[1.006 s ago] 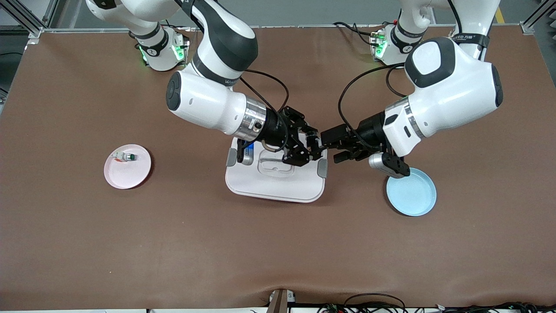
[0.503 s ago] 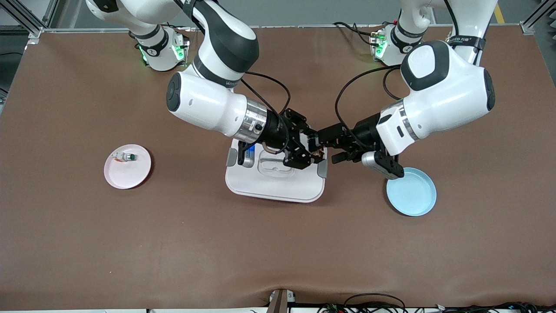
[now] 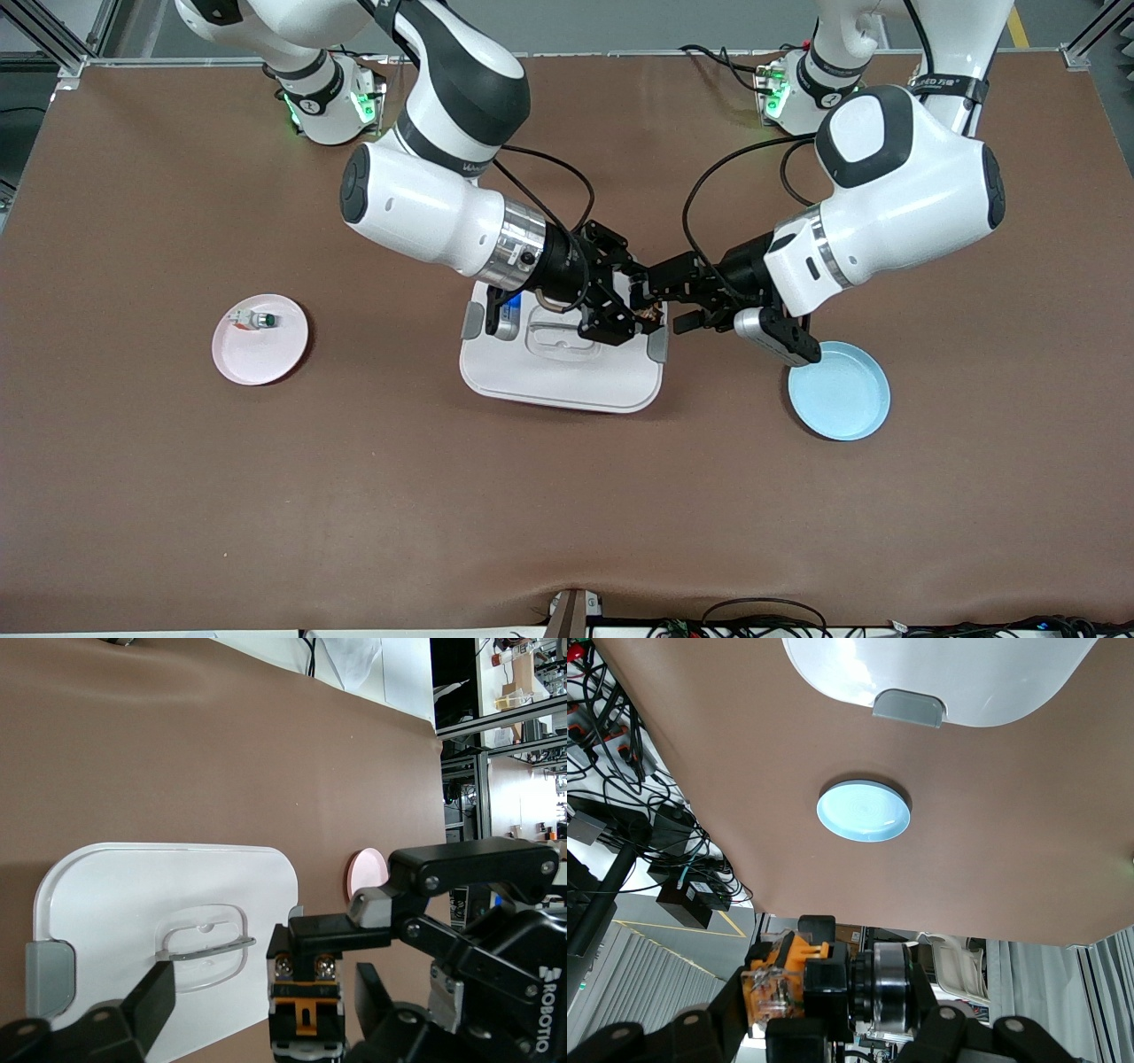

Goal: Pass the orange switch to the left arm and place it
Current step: 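Grasp the switch with the left gripper and open the right gripper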

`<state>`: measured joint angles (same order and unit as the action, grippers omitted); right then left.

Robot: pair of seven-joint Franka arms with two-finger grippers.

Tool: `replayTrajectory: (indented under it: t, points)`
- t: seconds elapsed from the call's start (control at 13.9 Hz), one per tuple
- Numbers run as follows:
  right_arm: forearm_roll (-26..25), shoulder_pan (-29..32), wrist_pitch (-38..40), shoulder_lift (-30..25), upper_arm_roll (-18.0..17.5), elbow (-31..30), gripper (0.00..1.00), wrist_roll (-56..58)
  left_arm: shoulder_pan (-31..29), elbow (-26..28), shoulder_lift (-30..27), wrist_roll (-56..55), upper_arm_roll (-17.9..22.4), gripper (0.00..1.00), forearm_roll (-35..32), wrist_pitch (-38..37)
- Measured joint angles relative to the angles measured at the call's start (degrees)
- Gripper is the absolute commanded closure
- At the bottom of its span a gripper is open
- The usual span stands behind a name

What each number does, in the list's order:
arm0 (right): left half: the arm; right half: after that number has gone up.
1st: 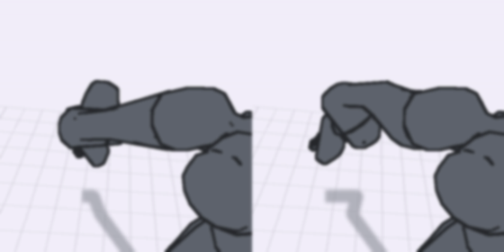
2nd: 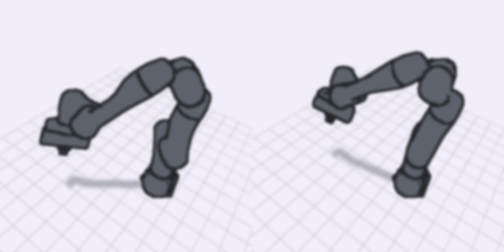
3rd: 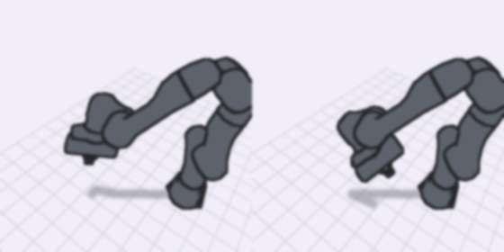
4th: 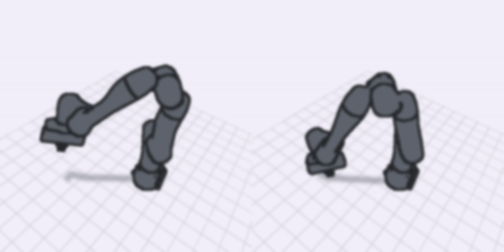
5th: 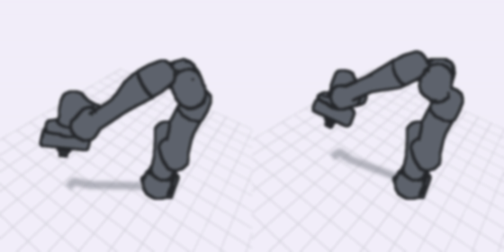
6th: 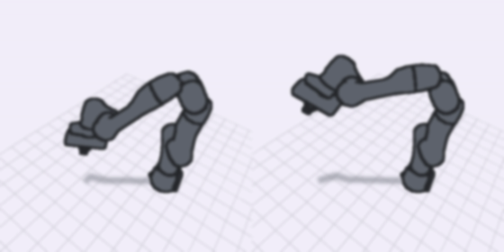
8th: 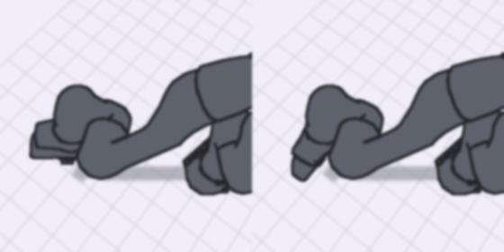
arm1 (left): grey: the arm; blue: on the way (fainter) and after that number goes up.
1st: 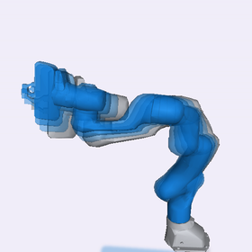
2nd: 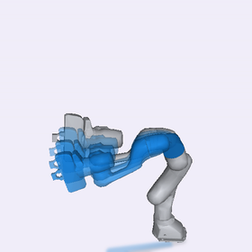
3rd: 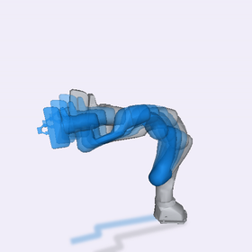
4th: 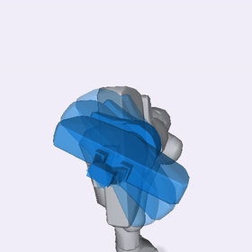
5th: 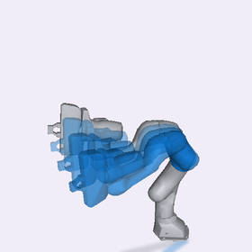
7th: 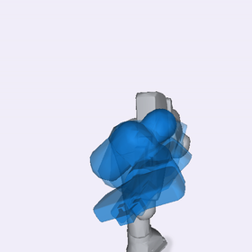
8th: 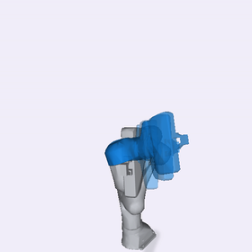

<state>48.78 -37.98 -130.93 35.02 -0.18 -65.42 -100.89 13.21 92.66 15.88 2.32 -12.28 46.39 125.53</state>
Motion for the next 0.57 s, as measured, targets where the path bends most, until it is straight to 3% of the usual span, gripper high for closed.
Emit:
replayTrajectory:
  t: [0.57]
  points:
    - [0.0, -1.2, -2.4, 0.6, 0.1, 0.0, 0.98, 0.0, 0.0, -0.8, -0.1, 0.4, -0.1, 1.00, 0.1, 0.0]
